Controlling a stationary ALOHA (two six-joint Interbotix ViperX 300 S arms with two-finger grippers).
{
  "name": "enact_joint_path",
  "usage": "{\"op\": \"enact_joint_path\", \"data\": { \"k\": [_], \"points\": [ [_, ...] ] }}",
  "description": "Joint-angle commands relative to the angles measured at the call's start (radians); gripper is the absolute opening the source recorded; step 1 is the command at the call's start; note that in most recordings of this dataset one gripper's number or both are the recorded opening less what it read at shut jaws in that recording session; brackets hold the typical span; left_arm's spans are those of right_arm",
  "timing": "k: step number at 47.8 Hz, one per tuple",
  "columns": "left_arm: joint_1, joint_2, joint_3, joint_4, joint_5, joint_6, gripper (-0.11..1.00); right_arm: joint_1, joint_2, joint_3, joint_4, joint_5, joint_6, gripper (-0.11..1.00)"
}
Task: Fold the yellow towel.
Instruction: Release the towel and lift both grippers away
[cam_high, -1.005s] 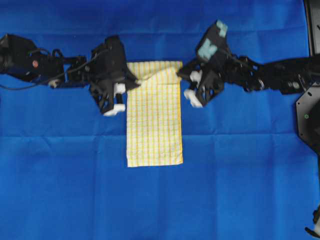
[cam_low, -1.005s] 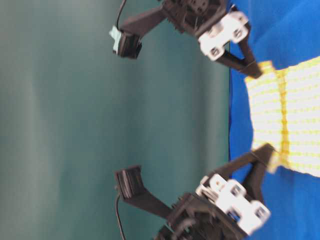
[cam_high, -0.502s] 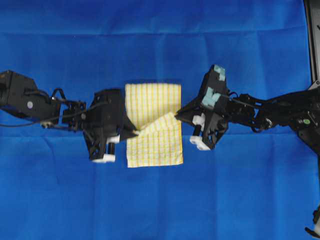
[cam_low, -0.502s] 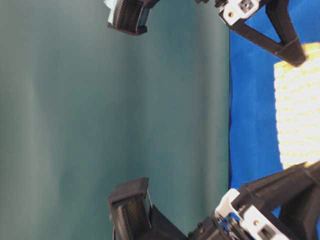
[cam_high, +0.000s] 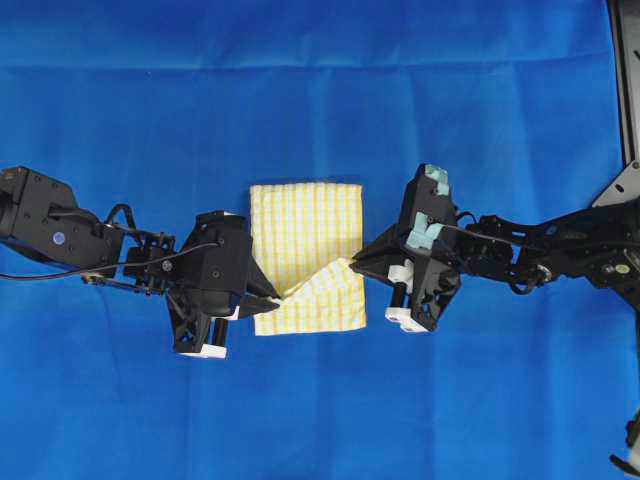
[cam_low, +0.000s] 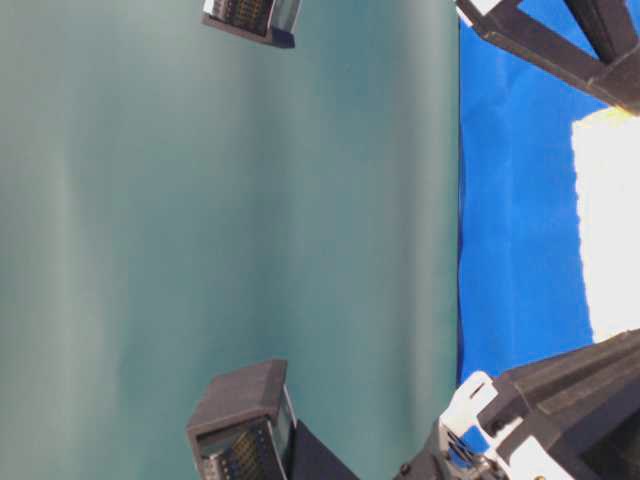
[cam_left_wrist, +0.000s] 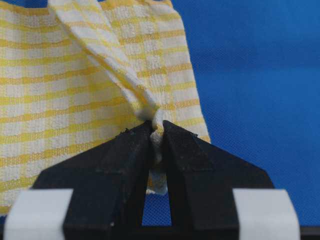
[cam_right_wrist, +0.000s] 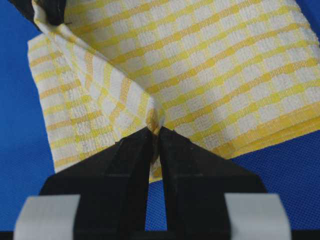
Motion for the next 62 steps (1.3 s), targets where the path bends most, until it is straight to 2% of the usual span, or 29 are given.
{"op": "enact_joint_path", "data": {
  "k": [1,20,35,37,39,45,47,49,54,58,62],
  "points": [
    [-0.005,-0.012,-0.015,-0.002,-0.003,-0.002,0.07,0.009,-0.005,-0.02,0.003,0.002,-0.003,0.05],
    [-0.015,0.028,-0.023,-0.002,-0.006,-0.002,0.07,0.052,0.021,-0.044,0.003,0.018,-0.005,0.05],
    [-0.017,0.026,-0.028,-0.002,-0.003,0.0,0.07,0.054,0.023,-0.048,0.003,0.037,-0.011,0.05],
    [-0.017,0.026,-0.029,-0.002,-0.003,0.002,0.11,0.054,0.023,-0.048,0.002,0.037,-0.012,0.05],
    [-0.017,0.026,-0.032,-0.002,-0.003,0.002,0.19,0.054,0.023,-0.049,0.002,0.038,-0.014,0.05],
    [-0.017,0.012,-0.034,-0.002,0.008,0.003,0.54,0.054,0.014,-0.044,0.0,0.038,-0.017,0.06],
    [-0.017,0.003,-0.032,-0.002,0.015,0.008,0.63,0.054,0.005,-0.044,-0.002,0.04,-0.021,0.13],
    [-0.017,-0.012,-0.031,-0.002,0.031,0.011,0.66,0.054,-0.008,-0.043,-0.003,0.04,-0.028,0.25],
    [-0.011,-0.071,-0.023,-0.002,0.086,0.012,0.6,0.054,-0.061,-0.028,-0.015,0.04,-0.054,0.59],
    [-0.009,-0.13,-0.012,0.0,0.127,0.014,0.57,0.055,-0.13,-0.009,-0.02,0.04,-0.091,0.8],
    [-0.009,-0.204,0.011,0.002,0.143,0.017,0.57,0.054,-0.207,0.014,-0.02,0.038,-0.13,0.75]
  ]
}}
